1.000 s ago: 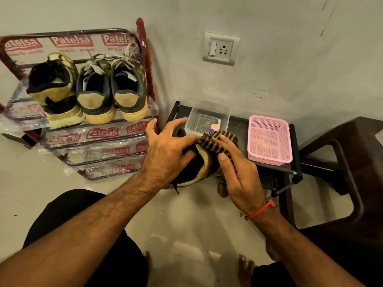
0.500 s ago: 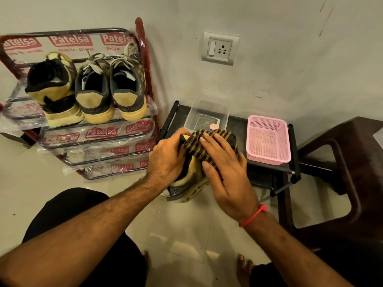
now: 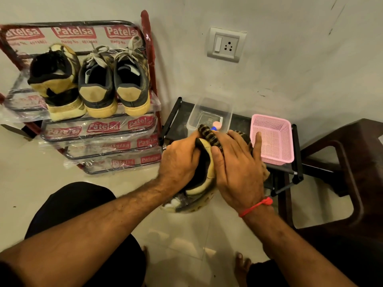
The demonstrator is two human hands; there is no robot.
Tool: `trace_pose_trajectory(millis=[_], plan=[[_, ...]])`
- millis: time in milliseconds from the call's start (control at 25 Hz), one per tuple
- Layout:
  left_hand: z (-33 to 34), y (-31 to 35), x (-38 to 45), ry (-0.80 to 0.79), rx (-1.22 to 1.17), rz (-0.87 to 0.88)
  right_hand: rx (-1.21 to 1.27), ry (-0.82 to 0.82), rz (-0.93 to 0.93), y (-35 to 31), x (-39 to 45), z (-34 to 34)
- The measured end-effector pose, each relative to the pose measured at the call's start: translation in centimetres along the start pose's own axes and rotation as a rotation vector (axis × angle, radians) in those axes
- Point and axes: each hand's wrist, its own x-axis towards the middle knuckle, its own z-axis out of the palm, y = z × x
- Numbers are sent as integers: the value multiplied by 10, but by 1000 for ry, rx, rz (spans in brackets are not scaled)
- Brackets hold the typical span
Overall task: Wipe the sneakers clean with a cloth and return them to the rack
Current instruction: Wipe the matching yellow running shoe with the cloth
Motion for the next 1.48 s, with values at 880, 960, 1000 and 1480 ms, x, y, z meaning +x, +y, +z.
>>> trace_pose_trajectory(millis=[880,960,1000,1480], plan=[[-18,-17,17,169,-156,110,88,115,-157,-20,-4,3],[-13,-13,9,121,-40,207,137,140,-100,-14,5,-3],[-11,-10,6,82,40,241,160,126,-66,-11,8,-4],[-27,-32,36,184,-121,-320,89,-6,-266,-26,-12,14]])
